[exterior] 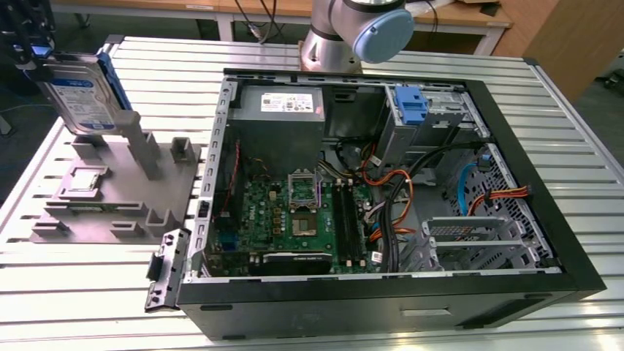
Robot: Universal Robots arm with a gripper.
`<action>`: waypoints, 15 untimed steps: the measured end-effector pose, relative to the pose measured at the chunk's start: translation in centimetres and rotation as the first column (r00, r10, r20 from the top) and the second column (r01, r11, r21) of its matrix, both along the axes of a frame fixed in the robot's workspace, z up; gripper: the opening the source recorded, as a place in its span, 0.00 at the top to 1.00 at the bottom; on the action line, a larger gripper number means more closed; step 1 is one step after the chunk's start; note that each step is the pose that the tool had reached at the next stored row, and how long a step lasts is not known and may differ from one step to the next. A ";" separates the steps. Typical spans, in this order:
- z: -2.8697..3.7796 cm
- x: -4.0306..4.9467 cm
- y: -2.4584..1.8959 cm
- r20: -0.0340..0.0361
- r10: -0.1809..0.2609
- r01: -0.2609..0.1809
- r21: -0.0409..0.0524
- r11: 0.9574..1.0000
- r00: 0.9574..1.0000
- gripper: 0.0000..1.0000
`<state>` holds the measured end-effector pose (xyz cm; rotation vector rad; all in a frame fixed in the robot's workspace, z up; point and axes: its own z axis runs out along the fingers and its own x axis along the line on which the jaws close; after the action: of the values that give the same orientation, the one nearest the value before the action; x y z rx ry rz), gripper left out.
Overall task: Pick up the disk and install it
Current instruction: 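Pick up the disk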
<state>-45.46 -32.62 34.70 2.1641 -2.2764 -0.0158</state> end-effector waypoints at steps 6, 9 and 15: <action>0.18 0.00 0.00 0.000 0.000 0.000 0.000 1.000 1.000 0.64; 0.25 0.00 0.00 0.000 0.000 0.000 0.000 1.000 1.000 0.64; 0.39 0.00 0.00 0.000 0.000 0.000 0.000 1.000 1.000 0.64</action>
<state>-45.46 -32.62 35.09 2.1640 -2.2764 -0.0158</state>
